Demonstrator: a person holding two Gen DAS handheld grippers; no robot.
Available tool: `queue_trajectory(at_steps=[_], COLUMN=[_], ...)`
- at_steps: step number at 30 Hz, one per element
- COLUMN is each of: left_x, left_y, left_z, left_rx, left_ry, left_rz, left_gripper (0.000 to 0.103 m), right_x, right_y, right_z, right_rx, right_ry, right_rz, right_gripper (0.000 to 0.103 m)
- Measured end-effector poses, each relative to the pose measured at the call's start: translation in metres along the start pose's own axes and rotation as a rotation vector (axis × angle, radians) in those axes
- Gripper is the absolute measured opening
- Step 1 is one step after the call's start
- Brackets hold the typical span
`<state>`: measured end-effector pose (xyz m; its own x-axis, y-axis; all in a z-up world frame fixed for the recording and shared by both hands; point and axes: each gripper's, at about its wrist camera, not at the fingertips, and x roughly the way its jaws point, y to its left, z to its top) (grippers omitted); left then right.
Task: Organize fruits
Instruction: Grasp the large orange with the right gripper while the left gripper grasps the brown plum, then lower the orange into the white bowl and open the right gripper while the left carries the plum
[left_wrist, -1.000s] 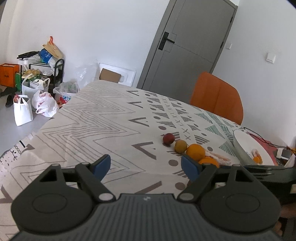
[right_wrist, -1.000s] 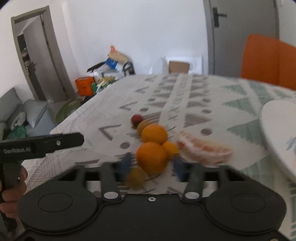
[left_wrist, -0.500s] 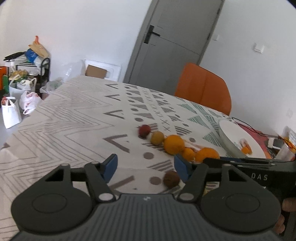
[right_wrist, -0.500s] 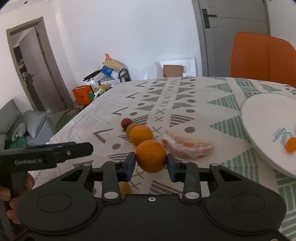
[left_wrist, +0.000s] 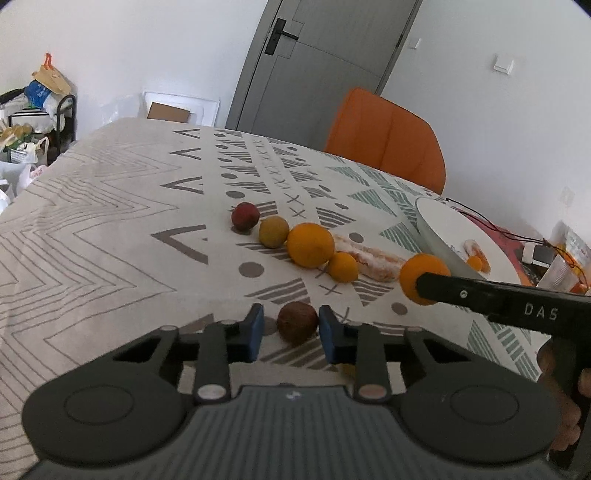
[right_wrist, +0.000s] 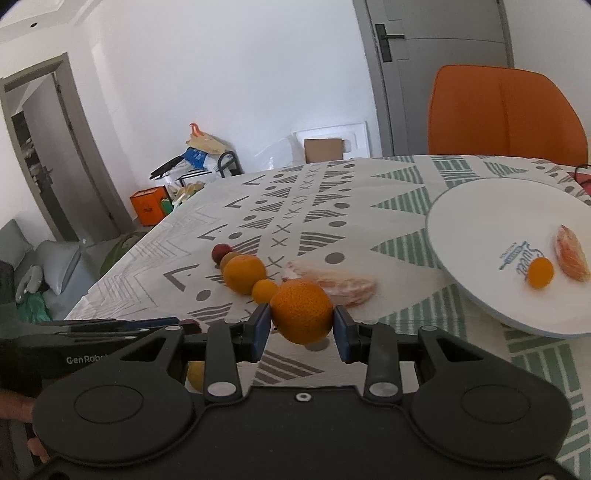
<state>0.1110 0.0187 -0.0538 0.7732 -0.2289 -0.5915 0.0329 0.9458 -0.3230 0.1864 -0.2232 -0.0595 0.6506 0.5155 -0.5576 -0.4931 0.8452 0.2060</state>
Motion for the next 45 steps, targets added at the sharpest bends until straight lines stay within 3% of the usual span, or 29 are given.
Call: queue_trajectory(at_steps=[15, 31, 45], left_x=[-0.012, 0.000, 0.028], left_y=[-0.016, -0.063, -0.102], left_z=[0.014, 0.039, 0.043], left_rx=[0.031, 0.135, 0.191], left_ry=[-0.061, -0.100, -0.065], left_rz=[-0.002, -0.037, -0.054], left_gripper=[0.022, 0.022, 0.022], right_x=[-0.012, -0.037, -0.037], right_y=[-0.022, -0.075, -0.118], right_z=[0.000, 0.006, -0.003], right_rx=[0.040, 0.089, 0.163], right_ry=[-0.047, -0.124, -0.150], right_rz=[-0.008, -0.093, -0.120], right_gripper=[0.034, 0.034, 0.035])
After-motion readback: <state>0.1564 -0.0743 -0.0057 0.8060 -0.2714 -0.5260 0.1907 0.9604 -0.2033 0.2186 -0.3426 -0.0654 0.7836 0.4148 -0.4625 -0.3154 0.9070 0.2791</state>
